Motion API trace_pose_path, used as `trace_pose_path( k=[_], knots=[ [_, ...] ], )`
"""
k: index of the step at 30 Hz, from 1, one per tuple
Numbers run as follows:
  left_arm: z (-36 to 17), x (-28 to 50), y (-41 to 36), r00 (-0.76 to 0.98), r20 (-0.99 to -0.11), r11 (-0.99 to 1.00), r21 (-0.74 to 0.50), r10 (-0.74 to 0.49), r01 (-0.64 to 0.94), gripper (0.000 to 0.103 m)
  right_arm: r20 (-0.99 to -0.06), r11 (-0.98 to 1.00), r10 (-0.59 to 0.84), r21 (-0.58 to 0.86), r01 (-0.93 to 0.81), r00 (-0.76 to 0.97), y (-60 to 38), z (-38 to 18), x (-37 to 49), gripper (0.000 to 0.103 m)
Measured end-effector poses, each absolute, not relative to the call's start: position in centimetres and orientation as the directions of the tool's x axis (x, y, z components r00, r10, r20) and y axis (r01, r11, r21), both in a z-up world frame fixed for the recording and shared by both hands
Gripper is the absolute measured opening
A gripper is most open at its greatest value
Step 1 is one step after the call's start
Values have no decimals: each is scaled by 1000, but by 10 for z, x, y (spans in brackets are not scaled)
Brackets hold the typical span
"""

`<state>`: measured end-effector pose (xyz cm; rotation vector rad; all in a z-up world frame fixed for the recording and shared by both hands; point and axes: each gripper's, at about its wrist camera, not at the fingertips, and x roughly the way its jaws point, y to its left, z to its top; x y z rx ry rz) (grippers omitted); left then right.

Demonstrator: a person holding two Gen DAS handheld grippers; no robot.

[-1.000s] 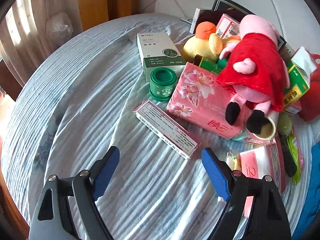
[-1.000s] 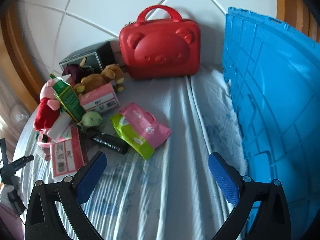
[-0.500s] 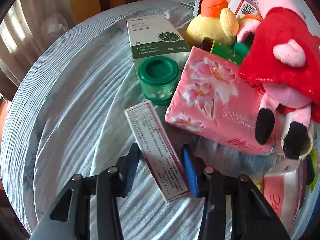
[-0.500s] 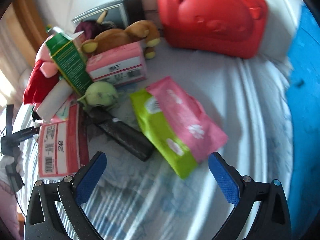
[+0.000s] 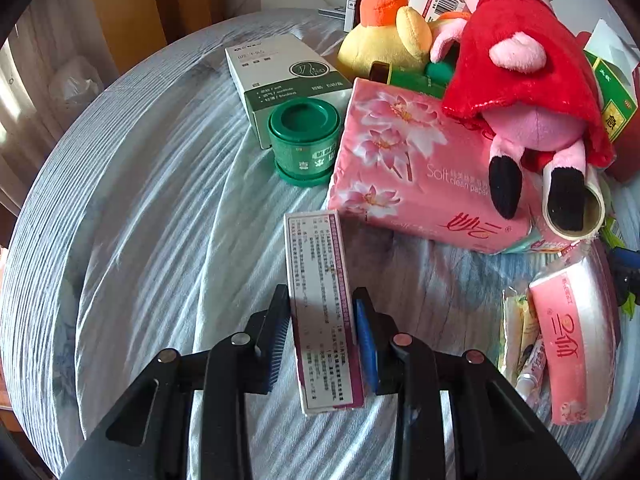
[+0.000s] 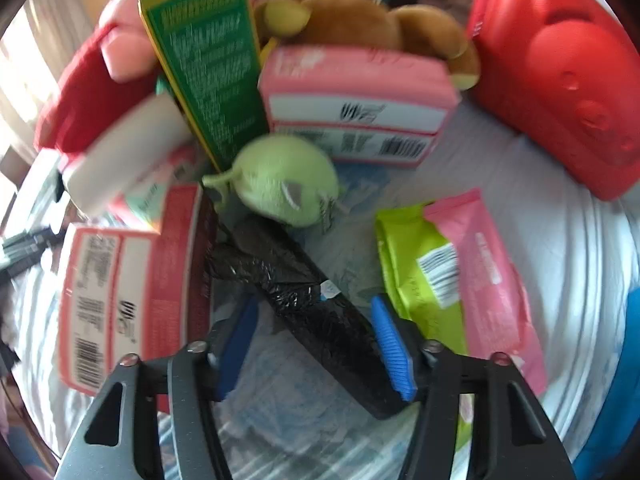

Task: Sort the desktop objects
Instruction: 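Grasp the white-pink medicine box with left tool while right tool grasps the black bag roll, then carry the medicine box and black bag roll into the blue bin and release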

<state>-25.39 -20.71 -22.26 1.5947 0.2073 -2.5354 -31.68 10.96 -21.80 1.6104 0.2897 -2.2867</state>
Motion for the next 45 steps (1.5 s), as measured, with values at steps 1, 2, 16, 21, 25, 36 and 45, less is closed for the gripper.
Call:
trace_pose_path(
  k=[1,2,16,21,25,36,45],
  knots=[
    [-223,-257,-207,-429,-902,-980,-37,-51,194,31,-944,-924,-134,9,381,-302,108,-223,-318,56],
    [-223,-260,-207,-431,-901,-980,-36,-54,197,31,-945,-923,-131,6,384,-300,108,-225,-319,57],
    [-225,-253,-195,-422,-906,-986,-34,-39,164,28,-963,-923,-113,10,386,-246,92,-234,-304,55],
    [-212,-237,-185,-430,-903,-984,-63,-14,164,28,-954,-935,-114,8,354,-278,93,-227,-295,39],
    [-188,-219,-172,-468,-884,-992,-62,2,112,28,-934,-949,-170,68,308,-315,104,-208,-267,37],
    [-99,-149,-111,-628,-767,-991,-88,131,-99,28,-842,-967,-233,148,206,-487,141,-108,-171,36],
    [-20,-109,-28,-720,-642,-955,-67,264,-290,28,-721,-984,-173,105,141,-671,171,-24,-100,36]
  ],
)
